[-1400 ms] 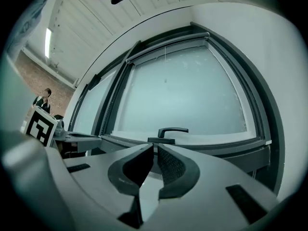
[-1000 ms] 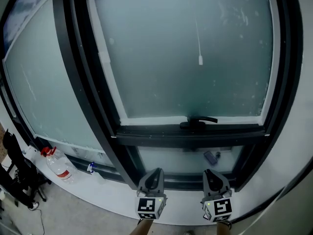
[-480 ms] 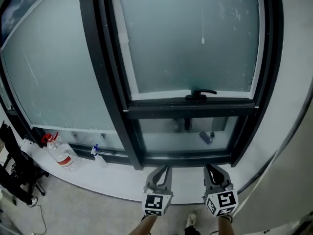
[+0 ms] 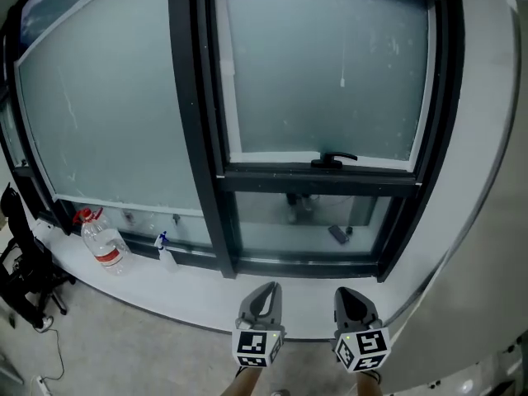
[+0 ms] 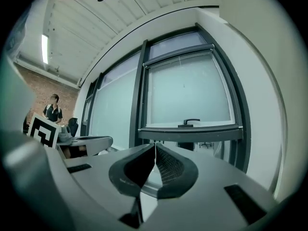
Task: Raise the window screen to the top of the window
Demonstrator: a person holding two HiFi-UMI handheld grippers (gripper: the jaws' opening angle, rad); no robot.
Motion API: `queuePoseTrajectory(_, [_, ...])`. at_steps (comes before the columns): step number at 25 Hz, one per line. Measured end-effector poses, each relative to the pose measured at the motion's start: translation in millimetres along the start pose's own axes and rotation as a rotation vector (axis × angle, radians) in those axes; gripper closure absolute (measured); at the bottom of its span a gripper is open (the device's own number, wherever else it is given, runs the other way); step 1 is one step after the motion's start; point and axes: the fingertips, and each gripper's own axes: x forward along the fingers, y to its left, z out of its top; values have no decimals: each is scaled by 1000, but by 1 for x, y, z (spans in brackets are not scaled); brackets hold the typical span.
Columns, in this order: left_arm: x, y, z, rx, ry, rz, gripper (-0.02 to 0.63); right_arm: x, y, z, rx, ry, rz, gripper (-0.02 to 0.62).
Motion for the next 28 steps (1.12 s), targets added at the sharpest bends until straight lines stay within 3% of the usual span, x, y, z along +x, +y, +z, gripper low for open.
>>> queuePoseTrajectory(7, [-64,-47,1,-37,33,74,583,-81,-7,-3,80,-9,1,588])
queuePoseTrajectory(13, [-105,-90,-8,-64,71,75,583,-127,-7,-18,143,17,16,590])
queuePoseTrajectory(23, [-113,-87,15,-34,33,53,583,-147,1,8,69,-31,-20,591])
queuePoseTrajectory(28, [-115,-91,5,-31,59,25,583,-148,7,11,39,-37,-16,591])
